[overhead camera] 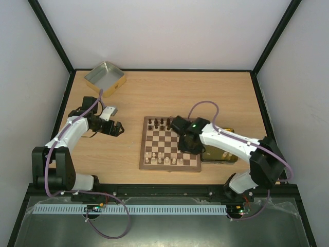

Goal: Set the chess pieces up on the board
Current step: Place the chess piece on the chessboard, then pick up the chess piece from the storage box.

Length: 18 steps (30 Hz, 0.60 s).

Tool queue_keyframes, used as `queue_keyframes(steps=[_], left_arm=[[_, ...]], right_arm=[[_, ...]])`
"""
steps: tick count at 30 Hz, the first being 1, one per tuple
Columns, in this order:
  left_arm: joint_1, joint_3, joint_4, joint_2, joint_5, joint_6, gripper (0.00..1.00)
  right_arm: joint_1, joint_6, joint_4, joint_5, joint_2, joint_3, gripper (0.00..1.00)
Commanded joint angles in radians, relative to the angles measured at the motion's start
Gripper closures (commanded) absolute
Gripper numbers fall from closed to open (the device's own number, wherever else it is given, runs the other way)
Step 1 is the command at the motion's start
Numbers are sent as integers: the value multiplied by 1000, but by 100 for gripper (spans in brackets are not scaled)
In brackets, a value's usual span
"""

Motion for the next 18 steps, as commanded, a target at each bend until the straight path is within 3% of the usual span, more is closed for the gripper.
queue_keyframes(steps=[1,10,18], left_arm=[[6,3,-22,4,18,14,2],[6,5,-24,9,21,16,2],[6,8,-26,19,25,20,2]], right_arm=[[-124,-18,-115,116,-107,-10,69],[-430,-73,-150,122,-320,-202,68],[-628,-141,-116,84,-357,-282,67]])
